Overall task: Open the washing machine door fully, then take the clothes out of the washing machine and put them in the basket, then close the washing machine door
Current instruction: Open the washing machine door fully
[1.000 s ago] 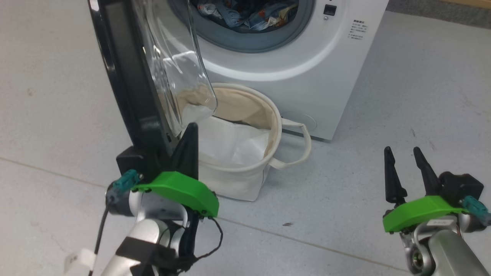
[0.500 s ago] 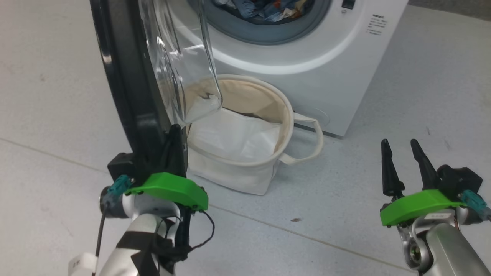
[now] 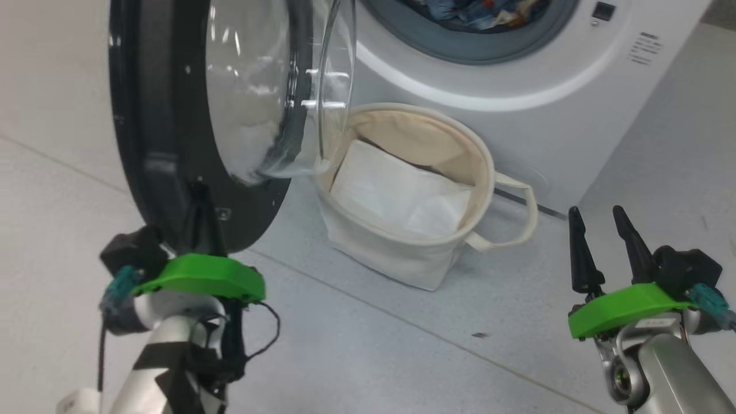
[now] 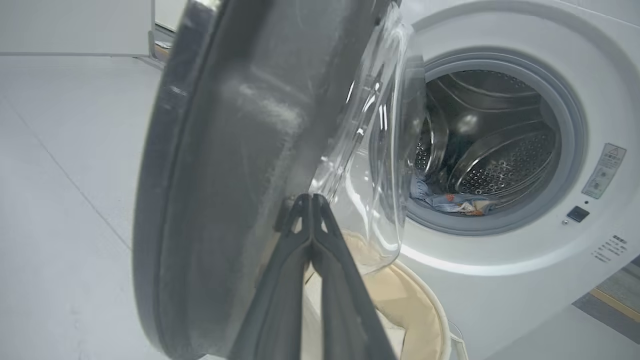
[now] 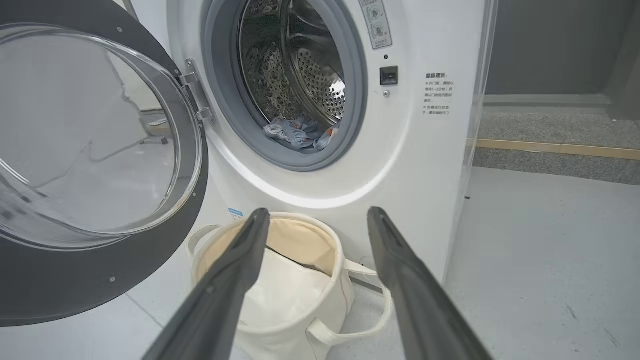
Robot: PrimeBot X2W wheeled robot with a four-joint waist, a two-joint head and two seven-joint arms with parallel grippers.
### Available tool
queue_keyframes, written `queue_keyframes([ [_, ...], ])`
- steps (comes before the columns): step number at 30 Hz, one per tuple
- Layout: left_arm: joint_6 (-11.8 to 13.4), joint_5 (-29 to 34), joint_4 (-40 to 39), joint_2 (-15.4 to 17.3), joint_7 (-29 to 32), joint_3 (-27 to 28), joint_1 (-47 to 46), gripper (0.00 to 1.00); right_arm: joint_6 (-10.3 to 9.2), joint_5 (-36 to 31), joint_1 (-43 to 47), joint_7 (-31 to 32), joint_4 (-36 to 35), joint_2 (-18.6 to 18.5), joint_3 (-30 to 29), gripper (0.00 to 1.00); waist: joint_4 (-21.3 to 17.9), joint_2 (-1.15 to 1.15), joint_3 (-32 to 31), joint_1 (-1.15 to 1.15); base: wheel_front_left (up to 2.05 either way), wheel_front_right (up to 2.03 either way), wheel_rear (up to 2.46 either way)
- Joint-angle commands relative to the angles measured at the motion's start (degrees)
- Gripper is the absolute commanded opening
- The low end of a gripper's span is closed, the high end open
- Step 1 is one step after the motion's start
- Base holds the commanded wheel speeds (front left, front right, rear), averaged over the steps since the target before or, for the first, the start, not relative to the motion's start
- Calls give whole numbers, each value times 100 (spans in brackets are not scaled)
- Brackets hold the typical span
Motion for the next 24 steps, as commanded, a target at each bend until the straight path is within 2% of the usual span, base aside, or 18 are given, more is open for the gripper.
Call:
queue_keyframes([
  [1, 1, -19, -125, 203, -67, 273, -192, 0, 5, 9, -184, -69, -203, -62, 103, 100, 81, 0, 54, 0, 0, 0, 0],
  [10, -307, -261, 468, 471, -305, 635, -636, 0, 5, 56, -317, 99, -389, -215, 137, 100, 300, 0, 385, 0, 0, 0, 0],
  [16, -444, -449, 917, 606, -463, 970, -1005, 0, 5, 36, -392, 186, -511, -262, 136, 100, 273, 0, 609, 0, 0, 0, 0],
  [24, -615, -589, 1454, 974, -596, 1515, -1380, 0, 5, -35, -464, 292, -679, -280, 111, 100, 198, 0, 884, 0, 0, 0, 0],
])
